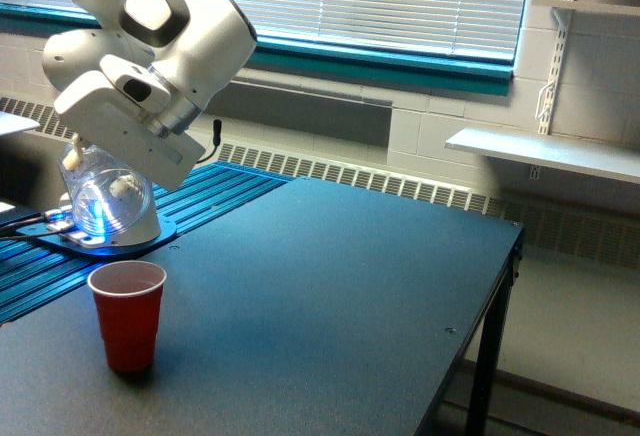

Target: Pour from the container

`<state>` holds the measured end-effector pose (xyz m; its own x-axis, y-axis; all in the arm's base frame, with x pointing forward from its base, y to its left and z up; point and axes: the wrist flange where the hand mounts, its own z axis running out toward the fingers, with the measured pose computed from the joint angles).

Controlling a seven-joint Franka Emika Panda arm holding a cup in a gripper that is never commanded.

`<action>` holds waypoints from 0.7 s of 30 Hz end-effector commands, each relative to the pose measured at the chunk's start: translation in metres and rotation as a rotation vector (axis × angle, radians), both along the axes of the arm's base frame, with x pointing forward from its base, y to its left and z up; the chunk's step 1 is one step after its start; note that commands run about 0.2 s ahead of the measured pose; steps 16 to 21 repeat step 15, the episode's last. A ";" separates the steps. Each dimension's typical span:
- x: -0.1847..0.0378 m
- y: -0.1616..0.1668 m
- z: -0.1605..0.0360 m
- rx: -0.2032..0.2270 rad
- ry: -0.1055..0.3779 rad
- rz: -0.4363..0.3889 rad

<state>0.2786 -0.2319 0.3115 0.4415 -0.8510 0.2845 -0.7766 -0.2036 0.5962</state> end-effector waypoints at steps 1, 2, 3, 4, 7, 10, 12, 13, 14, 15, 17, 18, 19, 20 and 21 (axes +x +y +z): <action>0.003 0.002 0.001 0.023 0.006 0.019; 0.003 0.002 0.001 0.023 0.004 0.020; 0.003 0.002 0.002 0.026 0.001 0.022; 0.003 0.001 0.002 0.031 -0.006 0.021; 0.003 0.001 0.005 0.046 -0.033 0.017; 0.003 0.000 0.007 0.048 -0.059 0.021; 0.002 -0.001 0.009 0.055 -0.083 0.020; 0.002 -0.001 0.009 0.055 -0.088 0.016; 0.001 -0.001 0.009 0.055 -0.088 0.016; 0.001 0.000 0.009 0.055 -0.088 0.016; 0.001 0.000 0.009 0.055 -0.088 0.016; 0.001 0.000 0.009 0.055 -0.088 0.016; 0.001 0.000 0.009 0.055 -0.088 0.016; 0.001 0.000 0.009 0.055 -0.088 0.016; 0.001 0.000 0.009 0.055 -0.088 0.016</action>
